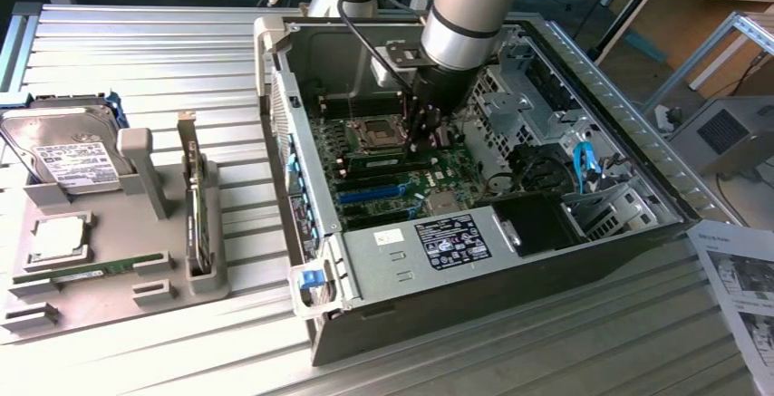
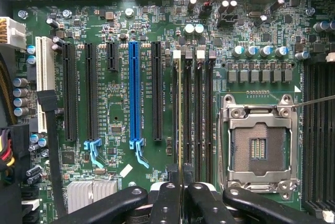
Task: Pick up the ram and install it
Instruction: 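Insert the ram into the slot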
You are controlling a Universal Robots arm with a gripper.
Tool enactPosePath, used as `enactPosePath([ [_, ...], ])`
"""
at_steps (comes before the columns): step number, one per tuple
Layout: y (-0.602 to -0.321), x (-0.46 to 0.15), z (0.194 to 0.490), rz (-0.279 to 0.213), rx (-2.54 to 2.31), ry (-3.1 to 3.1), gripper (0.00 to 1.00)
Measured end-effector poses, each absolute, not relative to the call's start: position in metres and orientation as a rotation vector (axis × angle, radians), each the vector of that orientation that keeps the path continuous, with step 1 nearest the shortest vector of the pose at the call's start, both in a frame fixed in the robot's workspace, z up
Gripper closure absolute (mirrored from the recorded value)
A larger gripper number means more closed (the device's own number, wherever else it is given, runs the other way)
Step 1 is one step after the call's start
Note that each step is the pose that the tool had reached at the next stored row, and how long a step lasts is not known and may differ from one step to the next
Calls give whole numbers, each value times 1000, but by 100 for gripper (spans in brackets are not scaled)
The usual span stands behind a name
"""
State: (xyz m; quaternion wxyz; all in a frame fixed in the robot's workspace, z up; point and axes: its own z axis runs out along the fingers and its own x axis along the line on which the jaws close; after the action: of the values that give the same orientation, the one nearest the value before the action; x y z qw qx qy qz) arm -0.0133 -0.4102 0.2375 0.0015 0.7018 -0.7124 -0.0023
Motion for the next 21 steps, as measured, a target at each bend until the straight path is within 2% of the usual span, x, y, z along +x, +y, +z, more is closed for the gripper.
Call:
enactPosePath([
  [21,-410,-13,234,-7,2206,-2232,88],
])
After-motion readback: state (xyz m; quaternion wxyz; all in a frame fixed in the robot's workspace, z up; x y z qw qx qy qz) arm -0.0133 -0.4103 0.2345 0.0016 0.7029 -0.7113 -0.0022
